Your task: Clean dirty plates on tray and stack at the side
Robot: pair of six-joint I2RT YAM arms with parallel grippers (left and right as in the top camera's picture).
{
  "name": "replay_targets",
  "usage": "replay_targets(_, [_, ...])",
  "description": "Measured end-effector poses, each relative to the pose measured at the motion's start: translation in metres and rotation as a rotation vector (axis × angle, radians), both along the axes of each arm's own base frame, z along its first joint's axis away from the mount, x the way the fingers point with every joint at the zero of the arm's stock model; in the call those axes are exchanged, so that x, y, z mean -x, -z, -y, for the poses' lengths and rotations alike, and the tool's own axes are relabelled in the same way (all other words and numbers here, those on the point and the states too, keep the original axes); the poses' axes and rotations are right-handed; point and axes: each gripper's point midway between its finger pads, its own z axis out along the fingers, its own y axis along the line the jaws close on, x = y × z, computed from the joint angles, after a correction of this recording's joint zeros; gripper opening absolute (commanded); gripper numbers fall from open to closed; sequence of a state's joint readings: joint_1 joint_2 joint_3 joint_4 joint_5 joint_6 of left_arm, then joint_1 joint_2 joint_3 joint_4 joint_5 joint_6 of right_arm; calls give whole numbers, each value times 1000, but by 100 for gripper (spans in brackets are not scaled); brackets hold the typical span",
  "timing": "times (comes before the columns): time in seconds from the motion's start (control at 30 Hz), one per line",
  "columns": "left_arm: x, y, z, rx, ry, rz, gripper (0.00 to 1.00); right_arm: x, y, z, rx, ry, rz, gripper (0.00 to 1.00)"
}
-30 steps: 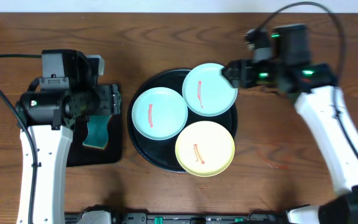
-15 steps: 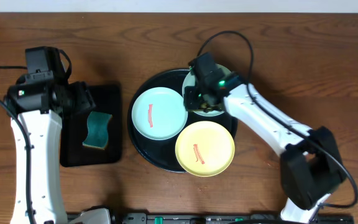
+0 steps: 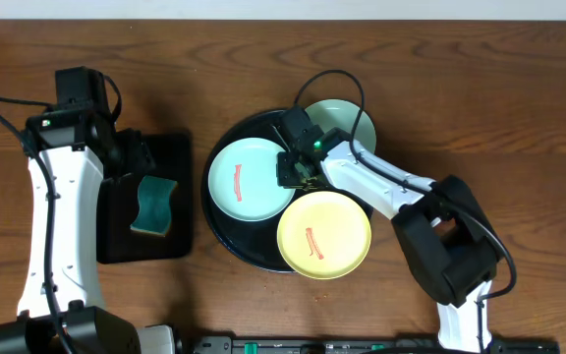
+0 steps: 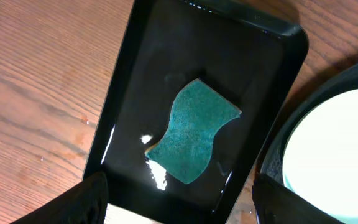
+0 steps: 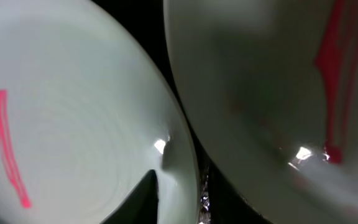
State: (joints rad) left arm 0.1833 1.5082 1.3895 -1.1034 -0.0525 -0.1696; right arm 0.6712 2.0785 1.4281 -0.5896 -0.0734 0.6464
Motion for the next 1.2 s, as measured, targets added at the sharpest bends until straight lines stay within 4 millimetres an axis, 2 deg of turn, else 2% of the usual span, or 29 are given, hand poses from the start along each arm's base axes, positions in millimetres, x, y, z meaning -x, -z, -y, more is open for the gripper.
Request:
replay_targets(0.07, [0, 1, 0, 1, 0, -3, 75, -2, 2, -1, 2, 1, 8, 10])
replay_targets(0.1, [0, 2, 0, 1, 0, -6, 75, -2, 4, -1, 7, 3, 7, 2])
replay_targets(0.13, [0, 2, 0, 1, 0, -8, 75, -1, 7, 0, 13, 6, 4, 1])
replay_targets(0.27, [3, 8, 0, 3, 0, -27, 75, -4, 5, -1, 12, 14, 12, 1])
replay_targets(0.43, [17, 27, 3, 11, 10, -92, 75, -5, 5, -1, 12, 14, 13, 1])
replay_targets(0.47, [23, 35, 4, 15, 19, -119, 74, -4, 5, -1, 12, 14, 13, 1])
replay_targets(0.67, [31, 68, 5, 26, 46, -201, 70, -5, 5, -1, 12, 14, 13, 1])
replay_targets(0.87, [24, 116, 19, 127, 125, -299, 70, -5, 5, -1, 12, 14, 13, 1])
replay_targets(0.97, [24, 132, 25, 166, 164, -335, 70, -5, 5, -1, 13, 14, 13, 1])
replay_targets(1.07, [25, 142, 28, 187, 206, -363, 63, -5, 5, -1, 13, 14, 13, 1])
replay_targets(1.13, [23, 150, 27, 188, 225, -372, 51, -5, 5, -1, 13, 14, 13, 1])
replay_targets(1.2, [22, 155, 25, 179, 235, -383, 47, -5, 5, -1, 13, 10, 14, 1])
